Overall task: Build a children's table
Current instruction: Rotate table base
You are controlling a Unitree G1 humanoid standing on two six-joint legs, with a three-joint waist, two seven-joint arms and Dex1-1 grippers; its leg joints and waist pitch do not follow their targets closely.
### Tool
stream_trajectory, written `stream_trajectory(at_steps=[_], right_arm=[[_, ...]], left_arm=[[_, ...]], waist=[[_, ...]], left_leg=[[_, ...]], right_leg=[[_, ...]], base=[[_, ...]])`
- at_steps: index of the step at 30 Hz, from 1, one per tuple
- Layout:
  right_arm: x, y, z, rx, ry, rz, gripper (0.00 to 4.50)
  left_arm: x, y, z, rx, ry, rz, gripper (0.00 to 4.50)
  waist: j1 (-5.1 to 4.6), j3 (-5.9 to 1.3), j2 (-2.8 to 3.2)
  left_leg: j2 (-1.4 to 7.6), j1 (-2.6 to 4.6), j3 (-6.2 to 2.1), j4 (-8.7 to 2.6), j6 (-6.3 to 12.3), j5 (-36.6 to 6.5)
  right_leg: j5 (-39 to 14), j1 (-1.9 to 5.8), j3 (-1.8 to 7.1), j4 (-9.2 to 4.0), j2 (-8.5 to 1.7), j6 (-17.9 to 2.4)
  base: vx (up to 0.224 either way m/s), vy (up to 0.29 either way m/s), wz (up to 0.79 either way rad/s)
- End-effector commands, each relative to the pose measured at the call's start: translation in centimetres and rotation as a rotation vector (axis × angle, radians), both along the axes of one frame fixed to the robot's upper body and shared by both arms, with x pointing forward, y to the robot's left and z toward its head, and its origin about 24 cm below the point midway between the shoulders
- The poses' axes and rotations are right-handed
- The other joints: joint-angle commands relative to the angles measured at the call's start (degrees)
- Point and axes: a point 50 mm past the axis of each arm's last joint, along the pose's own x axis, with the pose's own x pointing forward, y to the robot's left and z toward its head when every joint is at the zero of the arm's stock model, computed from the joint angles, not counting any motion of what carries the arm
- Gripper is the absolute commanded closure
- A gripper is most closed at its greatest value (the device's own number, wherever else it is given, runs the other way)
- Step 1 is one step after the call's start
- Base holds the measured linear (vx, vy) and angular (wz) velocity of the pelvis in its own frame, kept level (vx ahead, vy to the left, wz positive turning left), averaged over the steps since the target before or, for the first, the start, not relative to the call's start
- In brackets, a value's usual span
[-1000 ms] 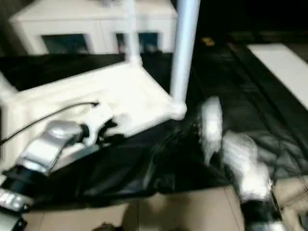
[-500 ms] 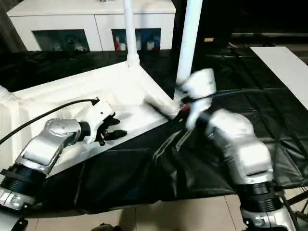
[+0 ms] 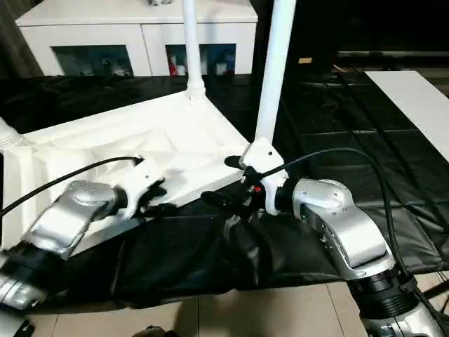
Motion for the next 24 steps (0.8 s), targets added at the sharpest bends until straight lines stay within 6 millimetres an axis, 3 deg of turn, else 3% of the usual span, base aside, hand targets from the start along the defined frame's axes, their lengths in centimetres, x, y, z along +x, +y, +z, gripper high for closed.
stream_trajectory(at_steps=[1,5,9,12,16,18,20,21,23,24], right_arm=[[-0.2,0.2,-0.1,-0.016,-0.008,0.003,0.00],[-0.1,0.4,-0.2,-0.018,-0.014,-0.006,0.00],[0.2,0.5,-0.3,-0.020,-0.022,-0.025,0.00],[0.3,0.8,-0.5,-0.027,-0.030,-0.029,0.00],[0.2,1.2,-0.7,-0.026,-0.033,-0.030,0.00],[0.3,1.3,-0.8,-0.018,-0.040,-0.048,0.00],[0.6,1.5,-0.7,0.020,-0.068,-0.115,0.00],[0.6,1.5,-0.7,0.027,-0.074,-0.129,0.00],[0.9,1.3,-0.8,0.086,-0.111,-0.248,0.00],[1.0,1.3,-0.8,0.092,-0.115,-0.260,0.00]], left_arm=[[1.2,1.3,0.3,0.104,-0.089,0.065,1.95],[2.4,1.7,0.6,0.204,-0.171,0.063,1.95],[3.6,1.7,1.1,0.261,-0.265,0.080,1.95],[4.6,2.2,1.6,0.350,-0.382,0.098,1.95],[5.3,2.4,2.6,0.320,-0.535,0.160,1.95],[5.3,2.3,3.3,0.181,-0.596,0.232,1.95],[4.8,1.9,3.9,-0.077,-0.624,0.295,1.95],[4.7,1.8,3.9,-0.122,-0.625,0.303,1.95],[3.2,1.5,4.4,-0.419,-0.643,0.375,1.95],[2.9,1.5,4.5,-0.448,-0.653,0.379,1.95]], waist=[[0.16,-3.89,-0.40],[-0.22,-3.76,-0.46],[-0.19,-3.81,-0.53],[-0.02,-3.97,-0.44],[-0.07,-4.17,-0.46],[0.11,-4.35,-0.12],[0.22,-4.34,-0.27],[0.28,-4.37,-0.36],[0.33,-4.32,-0.27],[0.38,-4.32,-0.39]], left_leg=[[3.35,1.50,-1.62,-4.17,1.64,-12.35],[3.34,1.24,-1.89,-4.45,0.82,-14.41],[3.28,1.59,-1.70,-4.20,0.66,-15.03],[3.37,1.35,-1.91,-4.22,0.81,-13.82],[3.45,1.34,-1.90,-4.06,1.26,-13.15],[3.47,1.41,-1.85,-3.88,1.45,-12.21],[3.47,1.31,-1.75,-3.88,1.54,-11.72],[3.52,1.23,-1.73,-3.85,1.48,-11.45],[3.74,1.28,-1.55,-4.04,1.46,-11.80],[3.69,1.31,-1.54,-4.02,1.28,-12.16]], right_leg=[[-6.77,2.37,3.32,-4.20,-3.94,-12.01],[-11.30,2.46,3.14,-4.47,-4.01,-10.34],[-12.77,2.02,3.30,-4.82,-4.07,-10.31],[-10.23,2.20,3.21,-4.48,-4.01,-10.36],[-7.04,2.30,3.15,-4.07,-4.09,-11.42],[-4.79,2.29,3.09,-3.81,-4.09,-12.43],[-3.84,2.25,3.06,-3.70,-4.22,-13.27],[-3.50,2.31,3.06,-3.58,-4.42,-13.82],[-2.87,1.98,3.10,-3.47,-4.34,-14.59],[-3.26,2.00,3.06,-3.41,-4.22,-14.50]], base=[[0.000,0.000,0.00],[0.000,0.000,0.00],[0.000,0.000,0.00],[0.000,0.000,0.00],[0.000,0.000,0.00],[0.000,0.000,0.00],[0.000,0.000,0.00],[0.000,0.000,0.00],[0.000,0.000,0.00],[0.000,0.000,0.00]])
